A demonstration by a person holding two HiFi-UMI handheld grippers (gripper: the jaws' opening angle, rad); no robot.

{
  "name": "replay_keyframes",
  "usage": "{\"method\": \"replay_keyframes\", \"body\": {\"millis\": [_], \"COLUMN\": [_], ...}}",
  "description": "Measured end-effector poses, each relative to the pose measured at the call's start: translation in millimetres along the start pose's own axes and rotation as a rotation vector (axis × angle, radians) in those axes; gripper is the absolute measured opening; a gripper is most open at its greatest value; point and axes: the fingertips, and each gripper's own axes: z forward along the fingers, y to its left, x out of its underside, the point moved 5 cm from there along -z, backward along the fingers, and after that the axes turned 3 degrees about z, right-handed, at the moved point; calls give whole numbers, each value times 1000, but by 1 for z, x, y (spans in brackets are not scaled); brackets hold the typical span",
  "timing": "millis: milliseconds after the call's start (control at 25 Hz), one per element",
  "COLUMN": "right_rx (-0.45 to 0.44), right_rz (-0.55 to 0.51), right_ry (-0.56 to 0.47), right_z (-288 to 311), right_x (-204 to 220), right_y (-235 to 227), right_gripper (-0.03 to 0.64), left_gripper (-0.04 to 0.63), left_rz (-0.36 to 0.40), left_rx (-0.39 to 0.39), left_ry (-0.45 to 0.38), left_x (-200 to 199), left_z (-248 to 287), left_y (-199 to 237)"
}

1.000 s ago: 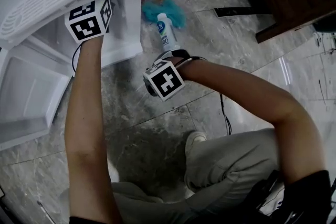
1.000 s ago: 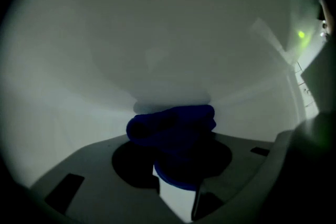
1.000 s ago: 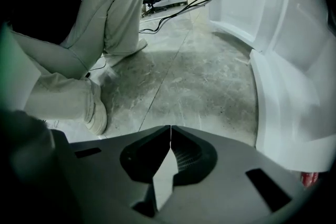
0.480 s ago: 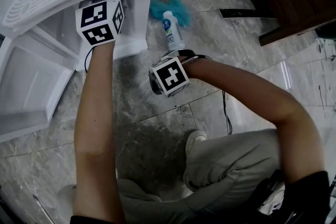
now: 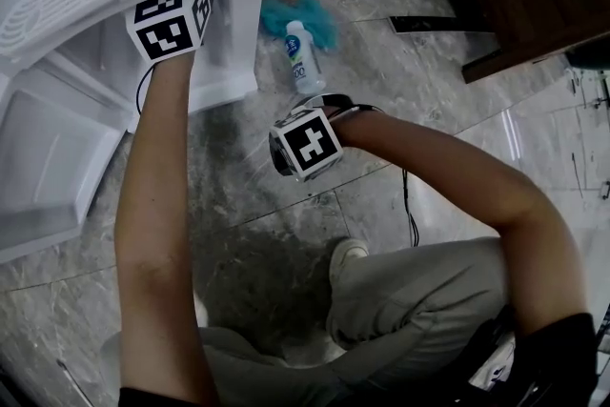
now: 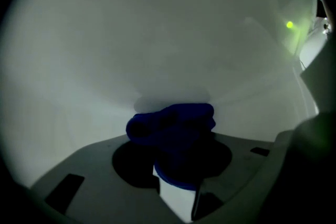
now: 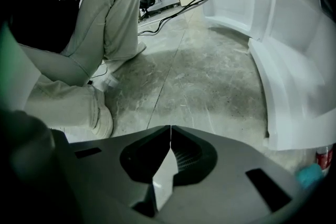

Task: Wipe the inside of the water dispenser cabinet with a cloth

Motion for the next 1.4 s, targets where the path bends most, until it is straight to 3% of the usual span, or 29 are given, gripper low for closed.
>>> {"method": "replay_keyframes", "body": {"millis": [200, 440, 640, 920, 1120, 1200, 1400], "right_rx": [-10, -18, -48, 36, 158, 181, 175], "right_rz": [17, 7, 51, 71, 77, 57, 10], "right_ry": [54, 81, 77, 15, -17, 4, 64], "right_z": [2, -2, -1, -16, -32, -30, -22], "right_x": [11, -19, -47, -81, -86, -85, -84], "right_y": [-3, -22, -29, -57, -72, -70, -64], "right_gripper": [-2, -2, -2, -2, -2, -2, -2], "left_gripper": [155, 155, 156, 156, 156, 156, 156], "left_rz": [-50, 20, 52, 241, 435, 451, 492], "left_rx": [43, 237, 389, 669, 913, 978, 1058], "left_ry": [8, 38, 137, 381, 621, 691, 928], "left_x": [5, -4, 1, 18, 72, 101, 172], "left_z": [-22, -61, -94, -153, -234, -270, -322], "left_y": [-11, -25, -22, -9, -18, -20, -10]}}
